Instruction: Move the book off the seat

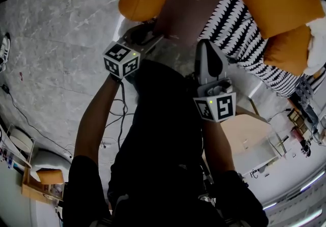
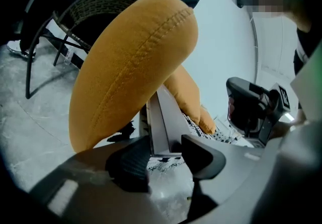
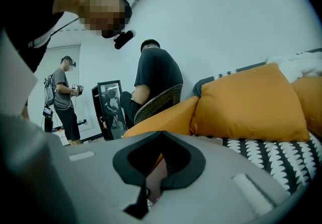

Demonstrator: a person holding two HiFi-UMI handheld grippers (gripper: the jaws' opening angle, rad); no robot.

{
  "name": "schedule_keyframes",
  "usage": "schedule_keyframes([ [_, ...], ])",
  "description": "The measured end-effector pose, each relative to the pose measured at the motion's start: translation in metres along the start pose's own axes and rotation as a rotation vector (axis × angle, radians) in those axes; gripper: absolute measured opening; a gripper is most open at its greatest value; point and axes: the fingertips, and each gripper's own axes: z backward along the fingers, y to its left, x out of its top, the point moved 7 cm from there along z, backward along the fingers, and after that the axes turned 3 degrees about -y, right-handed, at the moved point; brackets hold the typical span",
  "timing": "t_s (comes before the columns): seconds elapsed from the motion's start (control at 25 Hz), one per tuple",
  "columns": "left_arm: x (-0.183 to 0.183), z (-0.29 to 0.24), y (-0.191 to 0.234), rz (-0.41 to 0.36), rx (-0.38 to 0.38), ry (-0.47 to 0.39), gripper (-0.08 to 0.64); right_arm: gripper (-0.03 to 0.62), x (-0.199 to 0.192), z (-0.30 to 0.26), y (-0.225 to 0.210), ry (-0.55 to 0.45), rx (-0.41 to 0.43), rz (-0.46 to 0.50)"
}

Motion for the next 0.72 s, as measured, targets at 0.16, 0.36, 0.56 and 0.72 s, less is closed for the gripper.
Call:
schedule_keyframes([
  [0.16,0.009,0.001,-0.018,-0.030,0.010,-0.017,0.183,0.008,0.009,0.012,-0.001,0.013,-0.012,-0.002],
  [0.36,0.035,0.022,-0.035,-0.050,0.050,-0.031,0.172,0.008,0.033,0.020,0.020,0.013,-0.035,-0.001],
  [0.56,0.048,0.025,-0.059,-0.116,0.122,-0.028,0.166,0.009,0.049,0.037,0.025,0.016,-0.056,0.003],
  [0.72,0.057,0.022,-0.082,-0.196,0.189,-0.011,0.163,0.008,0.064,0.055,0.024,0.018,-0.085,0.000],
])
